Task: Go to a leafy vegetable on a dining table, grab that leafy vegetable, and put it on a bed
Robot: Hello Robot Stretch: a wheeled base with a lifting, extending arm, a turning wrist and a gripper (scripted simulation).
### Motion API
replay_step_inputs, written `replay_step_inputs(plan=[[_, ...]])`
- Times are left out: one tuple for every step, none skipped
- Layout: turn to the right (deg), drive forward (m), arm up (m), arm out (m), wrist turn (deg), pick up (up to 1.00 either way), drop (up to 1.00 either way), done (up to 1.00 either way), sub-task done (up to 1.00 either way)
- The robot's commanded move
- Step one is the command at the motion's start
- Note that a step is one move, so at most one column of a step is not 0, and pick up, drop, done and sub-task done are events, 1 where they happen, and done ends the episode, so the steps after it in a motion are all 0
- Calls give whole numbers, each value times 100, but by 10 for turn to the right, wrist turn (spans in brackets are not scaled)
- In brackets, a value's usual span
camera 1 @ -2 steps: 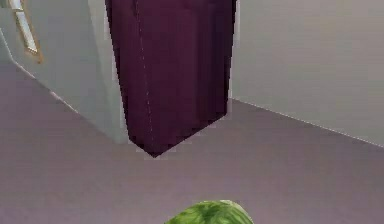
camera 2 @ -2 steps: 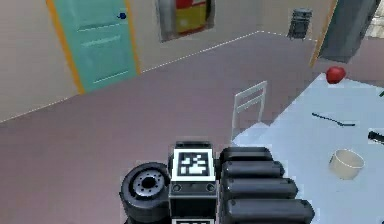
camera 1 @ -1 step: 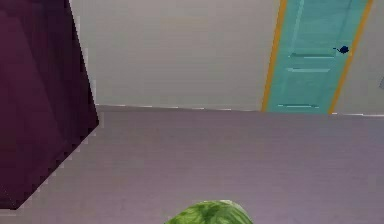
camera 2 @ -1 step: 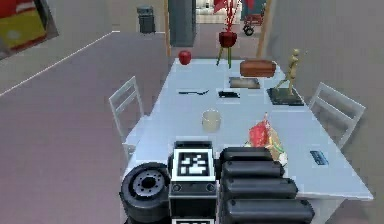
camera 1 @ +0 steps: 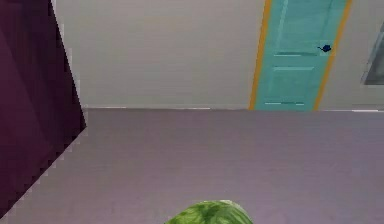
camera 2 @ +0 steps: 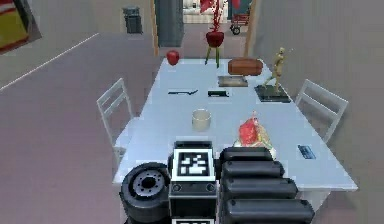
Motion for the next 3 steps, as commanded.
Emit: replay_step_inputs(plan=[[0, 45, 0, 0, 0, 0, 0, 0, 0], [450, 0, 0, 0, 0, 0, 0, 0, 0], [60, 0, 0, 0, 0, 0, 0, 0, 0]])
